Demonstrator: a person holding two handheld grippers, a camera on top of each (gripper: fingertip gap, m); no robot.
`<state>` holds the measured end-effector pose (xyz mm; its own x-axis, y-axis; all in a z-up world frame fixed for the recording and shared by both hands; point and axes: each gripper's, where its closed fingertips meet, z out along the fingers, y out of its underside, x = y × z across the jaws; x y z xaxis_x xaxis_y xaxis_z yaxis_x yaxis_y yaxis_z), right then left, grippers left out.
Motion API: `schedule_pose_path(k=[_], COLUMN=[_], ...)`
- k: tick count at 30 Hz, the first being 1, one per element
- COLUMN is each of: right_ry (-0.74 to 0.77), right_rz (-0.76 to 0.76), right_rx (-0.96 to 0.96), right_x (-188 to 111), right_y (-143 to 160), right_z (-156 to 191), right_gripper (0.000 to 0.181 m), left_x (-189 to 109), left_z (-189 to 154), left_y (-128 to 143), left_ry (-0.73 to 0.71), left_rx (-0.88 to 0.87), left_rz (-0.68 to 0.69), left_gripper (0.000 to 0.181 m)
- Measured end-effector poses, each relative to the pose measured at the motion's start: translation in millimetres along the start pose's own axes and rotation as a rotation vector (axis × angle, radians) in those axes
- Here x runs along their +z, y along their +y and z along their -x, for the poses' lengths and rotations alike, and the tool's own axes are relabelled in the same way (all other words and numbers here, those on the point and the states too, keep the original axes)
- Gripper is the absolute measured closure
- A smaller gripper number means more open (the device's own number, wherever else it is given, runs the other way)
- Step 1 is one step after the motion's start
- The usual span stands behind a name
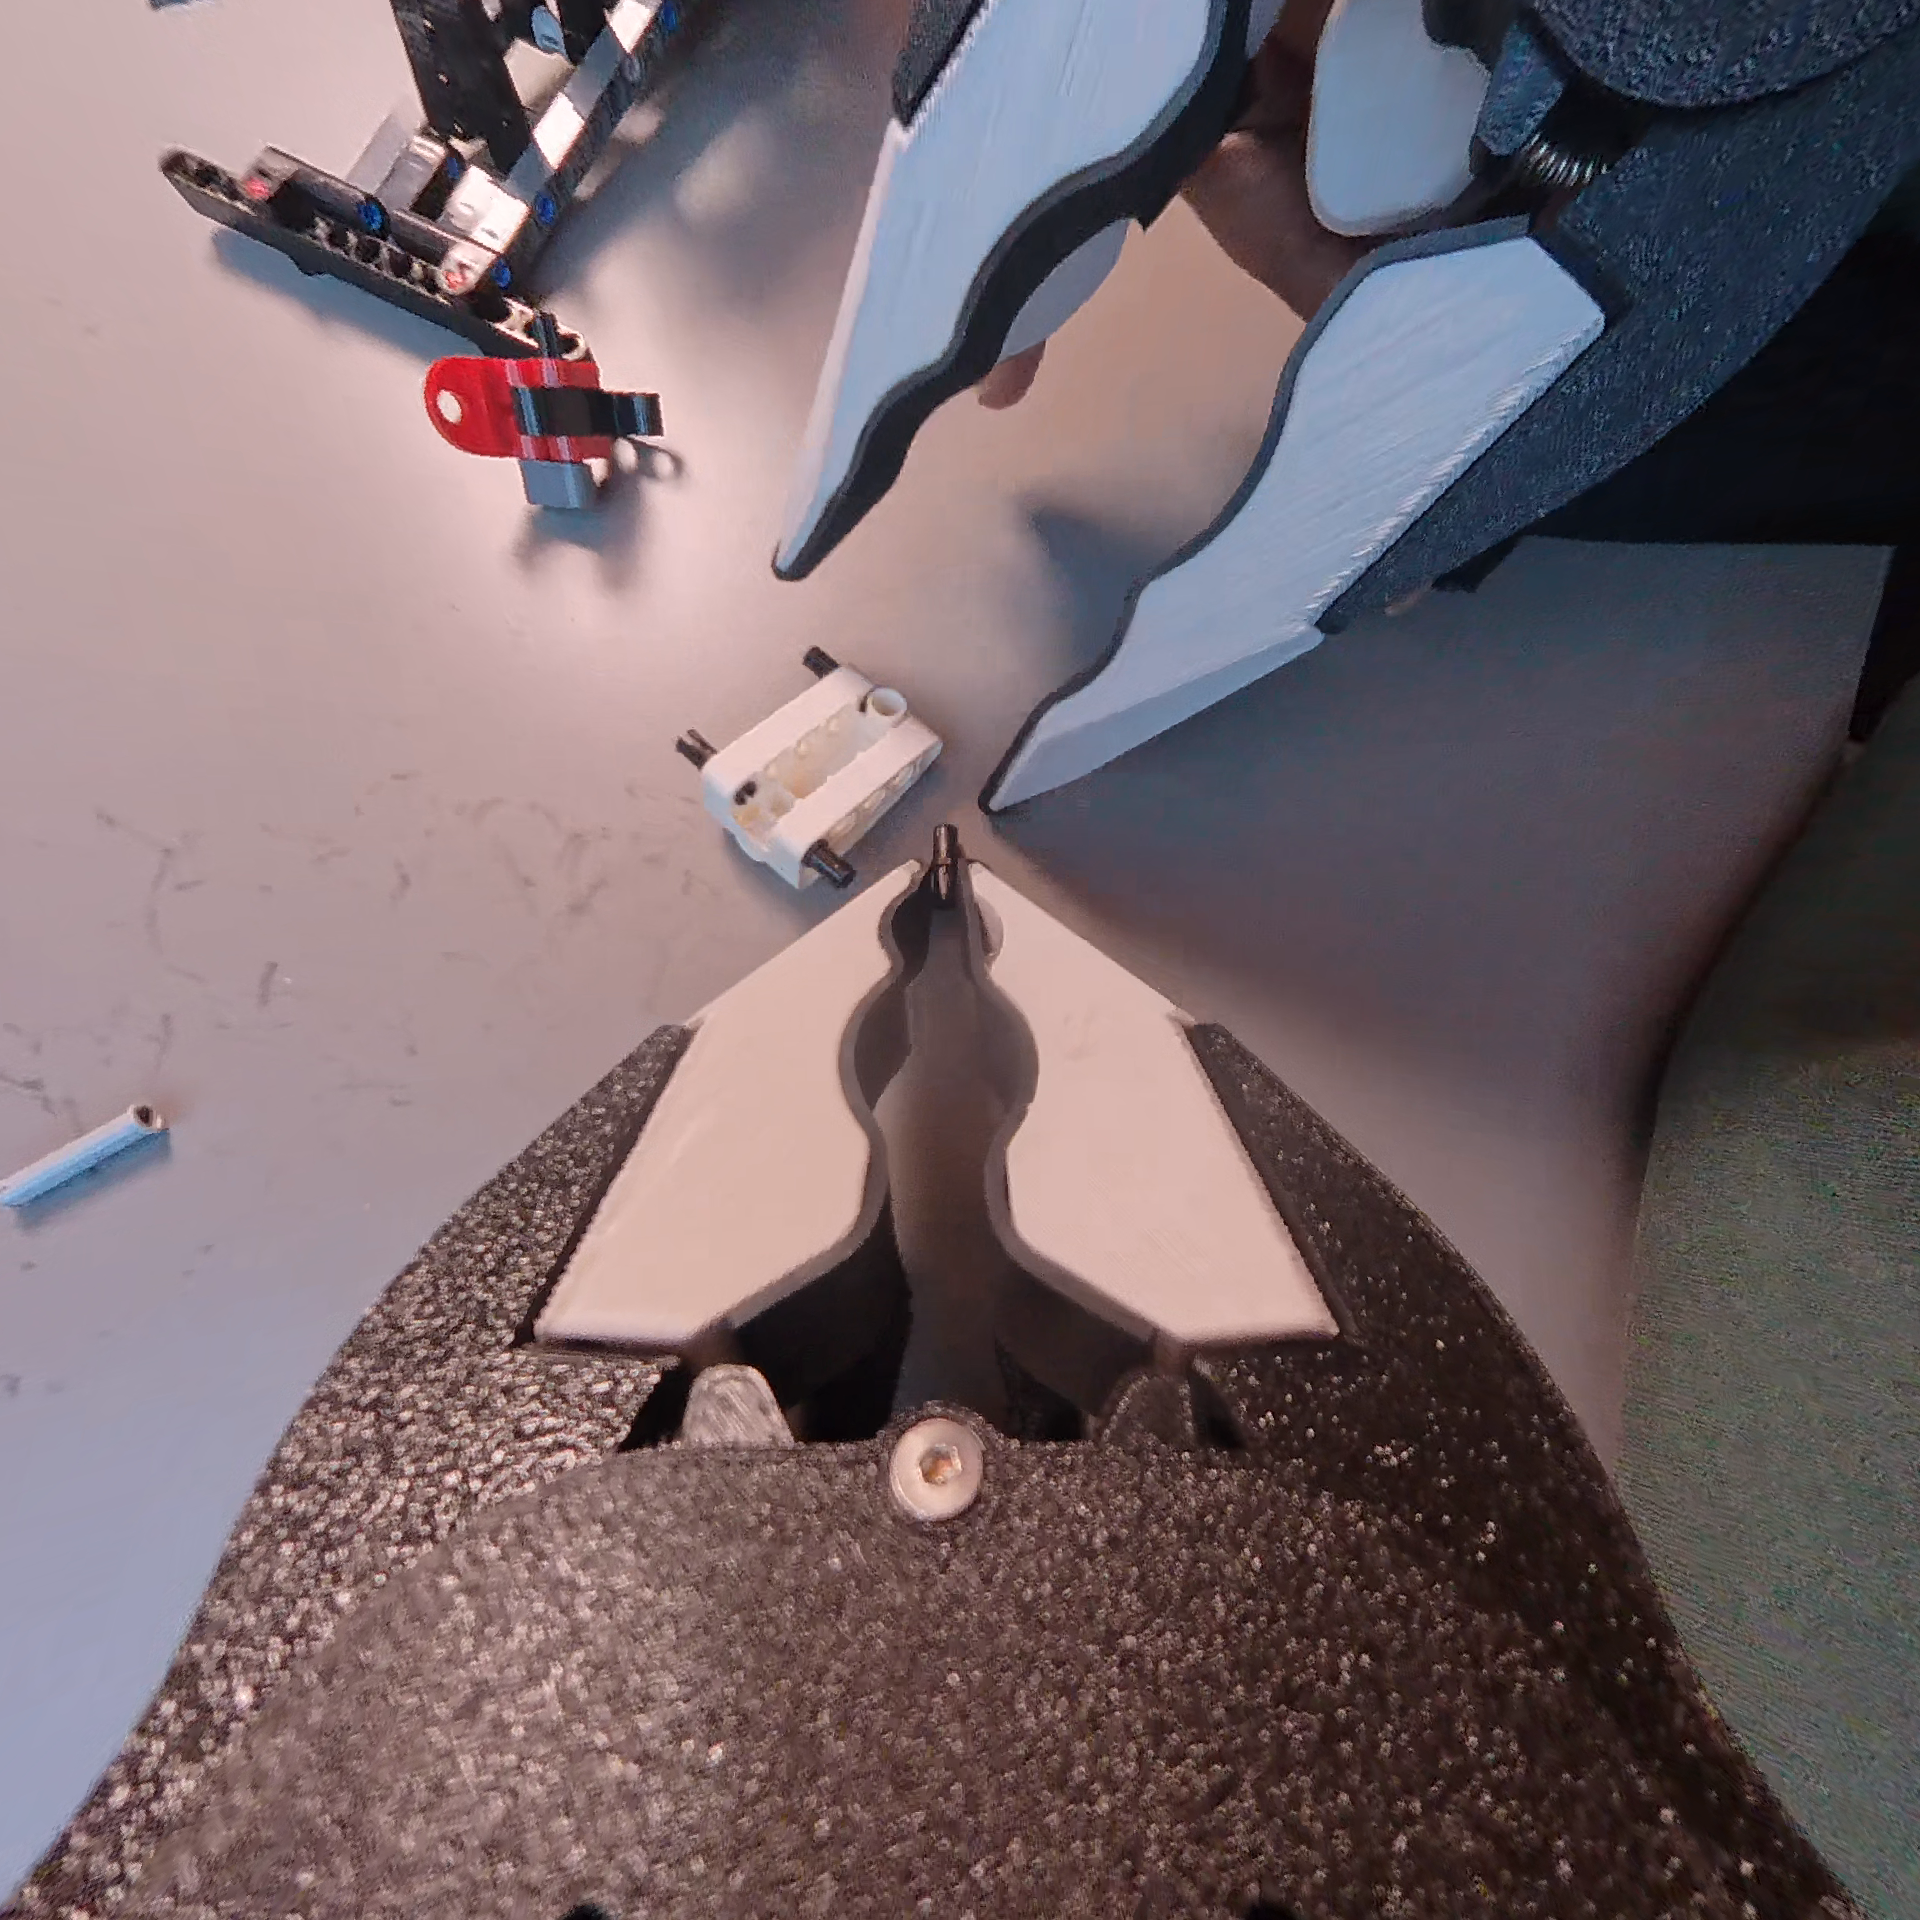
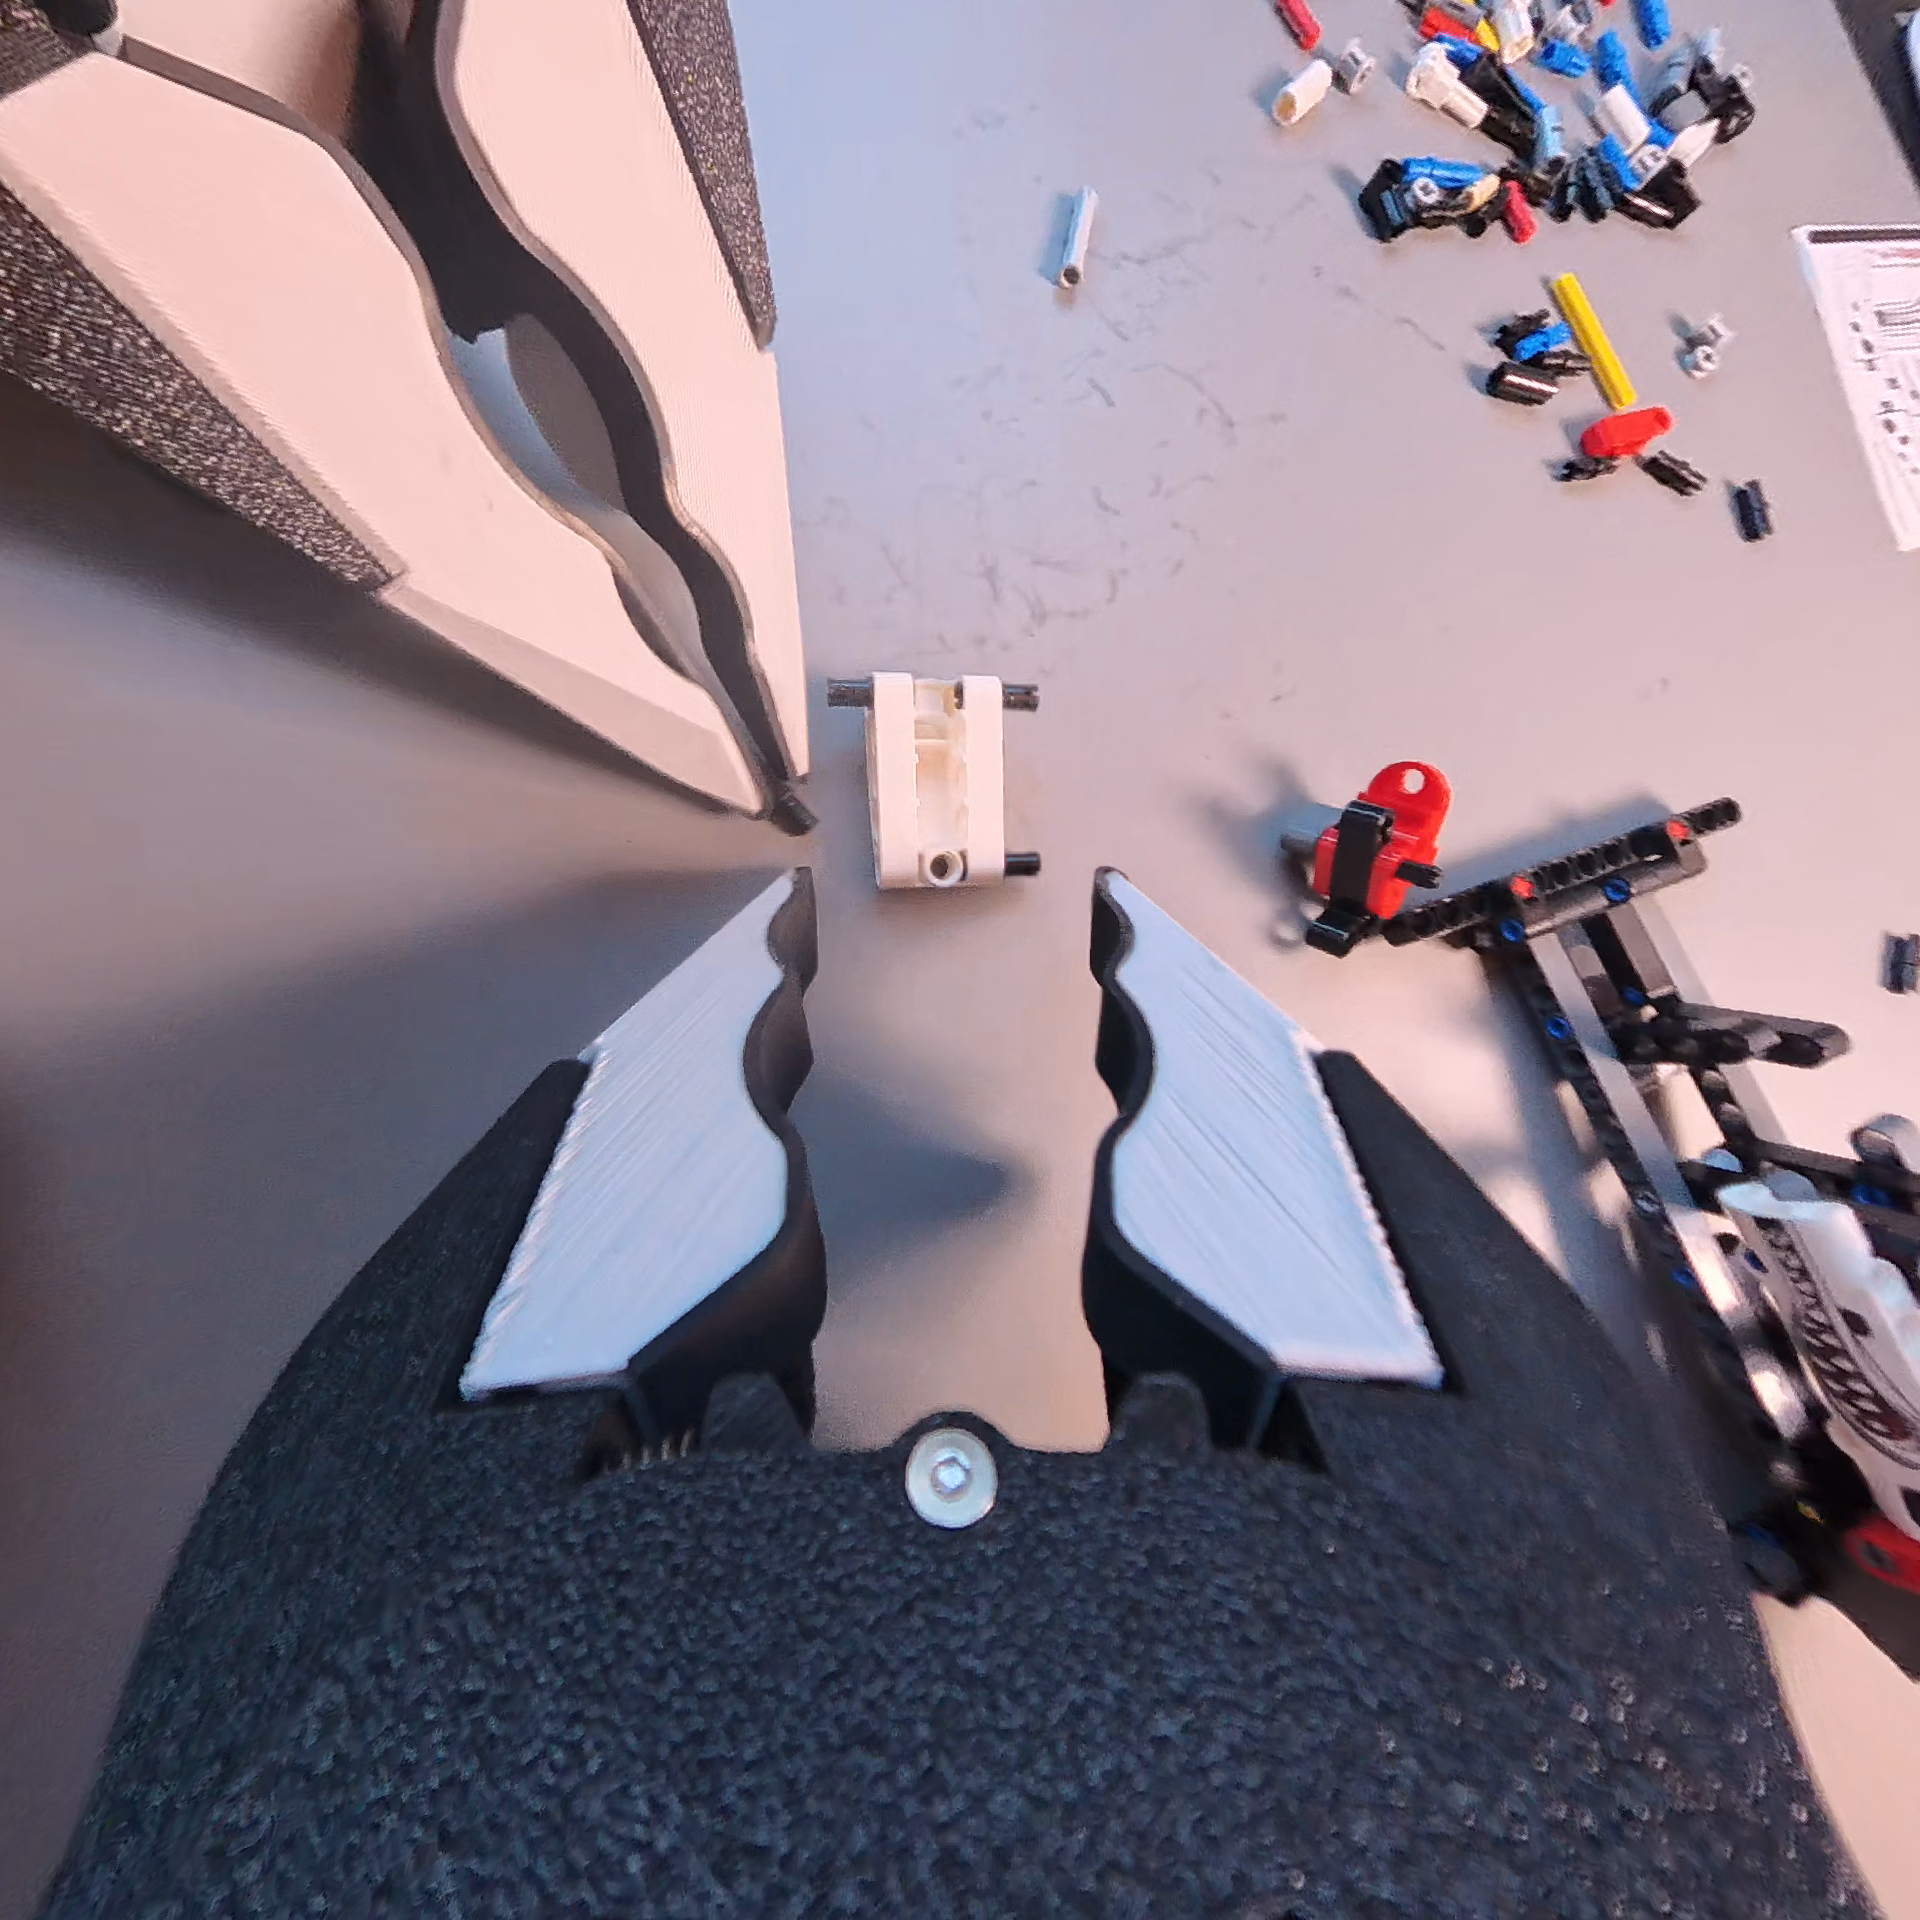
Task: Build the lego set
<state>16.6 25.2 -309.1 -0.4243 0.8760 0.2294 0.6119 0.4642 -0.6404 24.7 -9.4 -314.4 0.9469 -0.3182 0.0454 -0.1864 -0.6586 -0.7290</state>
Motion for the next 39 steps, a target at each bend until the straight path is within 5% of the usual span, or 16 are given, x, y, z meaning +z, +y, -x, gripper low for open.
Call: schedule_pose_path(k=[4, 11, 18, 21, 26, 29, 33, 39], right_ry=[-0.008, -0.083, -0.169, -0.096, -0.032, -0.027, -0.103, -0.254], right_rz=[0.017, 0.026, 0.098, 0.112, 0.088, 0.112, 0.128, 0.132], right_rx=[-0.031, -0.003, 0.134, 0.259, 0.368, 0.323, 0.174, -0.046], right_x=[-1.0, -17.3, -24.8, -19.1, -9.4, -9.0, -8.9, -6.8], right_y=[0.3, 5.6, 4.6, 6.6, 3.4, 5.2, 5.5, 5.3], right_z=[3.0, 7.4, 50.0, 49.7, 47.2, 43.7, 42.0, 36.0], right_gripper=[0.133, 0.135, 0.153, 0.151, 0.155, 0.163, 0.166, 0.165], left_x=[-5.7, -37.4, 2.1, 14.4, 9.2, 3.9, -5.0, -21.2], left_z=[-13.6, 13.2, 34.7, 36.4, 35.7, 35.1, 20.6, 40.8], left_y=[-2.5, -14.9, -25.8, -13.1, -7.7, -3.2, 1.8, -1.3], left_ry=[0.099, 0.131, 0.226, 0.229, 0.159, 0.104, 0.201, 0.188], left_rx=[-0.074, -0.031, 0.184, 0.264, 0.217, 0.184, 0.097, 0.006], left_rz=[-0.013, -0.101, -0.01, 0.095, 0.086, 0.098, 0.088, 0.043], left_gripper=[0.148, 0.14, 0.123, 0.13, 0.156, 0.157, 0.153, 0.145])
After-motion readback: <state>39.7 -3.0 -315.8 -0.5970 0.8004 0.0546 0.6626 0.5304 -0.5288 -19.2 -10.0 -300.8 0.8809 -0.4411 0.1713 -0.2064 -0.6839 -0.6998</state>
